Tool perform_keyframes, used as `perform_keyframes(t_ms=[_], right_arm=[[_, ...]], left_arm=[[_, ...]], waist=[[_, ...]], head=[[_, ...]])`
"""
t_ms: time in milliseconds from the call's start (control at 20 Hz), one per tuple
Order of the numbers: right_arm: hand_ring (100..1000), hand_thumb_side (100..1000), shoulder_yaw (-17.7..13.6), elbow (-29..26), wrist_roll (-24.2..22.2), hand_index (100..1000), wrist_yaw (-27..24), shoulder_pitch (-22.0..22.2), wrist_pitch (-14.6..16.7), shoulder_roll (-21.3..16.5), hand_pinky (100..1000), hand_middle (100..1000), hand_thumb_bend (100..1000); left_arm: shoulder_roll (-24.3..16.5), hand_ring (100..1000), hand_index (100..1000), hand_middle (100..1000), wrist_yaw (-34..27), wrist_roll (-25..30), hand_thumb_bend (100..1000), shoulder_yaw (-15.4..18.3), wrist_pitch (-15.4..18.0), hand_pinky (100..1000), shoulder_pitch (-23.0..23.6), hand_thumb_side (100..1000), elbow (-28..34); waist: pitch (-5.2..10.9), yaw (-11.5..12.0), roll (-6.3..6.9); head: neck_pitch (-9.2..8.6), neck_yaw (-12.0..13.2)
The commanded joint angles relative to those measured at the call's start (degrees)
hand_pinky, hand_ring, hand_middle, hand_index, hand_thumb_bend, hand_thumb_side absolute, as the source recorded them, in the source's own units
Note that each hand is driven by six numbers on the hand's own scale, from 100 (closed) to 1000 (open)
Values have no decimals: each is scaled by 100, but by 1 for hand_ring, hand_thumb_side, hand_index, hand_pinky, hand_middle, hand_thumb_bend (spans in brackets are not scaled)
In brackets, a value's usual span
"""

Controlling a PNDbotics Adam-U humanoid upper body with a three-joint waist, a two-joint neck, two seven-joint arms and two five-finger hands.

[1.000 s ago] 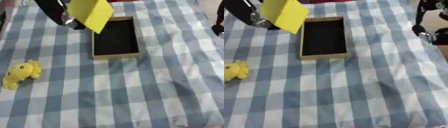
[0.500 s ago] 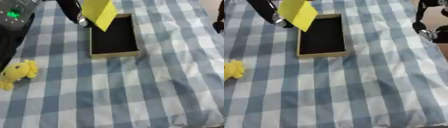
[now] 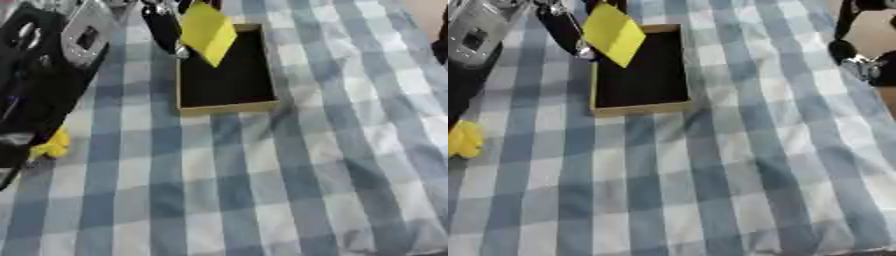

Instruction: Pick up objects on the table and place them in the box.

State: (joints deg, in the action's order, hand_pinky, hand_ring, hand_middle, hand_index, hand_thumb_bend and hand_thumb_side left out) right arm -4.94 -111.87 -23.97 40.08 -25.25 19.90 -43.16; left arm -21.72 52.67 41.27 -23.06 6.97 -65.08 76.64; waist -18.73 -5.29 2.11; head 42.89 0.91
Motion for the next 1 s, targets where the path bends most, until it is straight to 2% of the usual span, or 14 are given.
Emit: perform_keyframes(t_ms=[50,400,600,650,700,750,850,1000], right_arm=[[664,145,-77,-113,71,558,-58,-87,-31,-97,555,555,100],[664,187,-93,-132,109,570,-69,-99,-59,-72,546,558,100],[664,211,-97,-142,118,573,-73,-104,-64,-63,543,559,100],[665,217,-96,-145,119,575,-75,-107,-64,-61,543,561,100],[666,219,-96,-146,121,576,-75,-109,-65,-59,544,562,100],[666,222,-96,-147,121,578,-74,-110,-66,-57,544,563,100],[666,228,-97,-147,123,579,-73,-107,-67,-54,544,563,100],[666,230,-95,-148,122,579,-71,-110,-66,-44,544,563,100]], left_arm=[[44,480,545,360,136,-205,335,89,79,589,-137,100,-194],[161,514,571,390,343,-381,398,136,309,641,-154,100,-556],[158,645,666,511,465,-334,514,129,466,739,-161,161,-613],[153,724,727,585,532,-295,579,128,502,782,-164,199,-617],[149,747,748,610,609,-254,599,131,532,798,-166,218,-616],[146,796,805,682,676,-220,628,138,555,837,-168,267,-613],[134,858,838,765,795,-169,679,150,589,888,-177,299,-590],[120,908,861,816,941,-136,726,173,627,928,-191,338,-525]], waist=[[87,-30,-14],[45,-85,29],[48,-91,41],[51,-90,41],[54,-89,40],[58,-87,38],[66,-80,35],[80,-73,30]], head=[[-80,37],[-88,45],[-82,35],[-78,32],[-75,30],[-73,29],[-68,30],[-65,31]])
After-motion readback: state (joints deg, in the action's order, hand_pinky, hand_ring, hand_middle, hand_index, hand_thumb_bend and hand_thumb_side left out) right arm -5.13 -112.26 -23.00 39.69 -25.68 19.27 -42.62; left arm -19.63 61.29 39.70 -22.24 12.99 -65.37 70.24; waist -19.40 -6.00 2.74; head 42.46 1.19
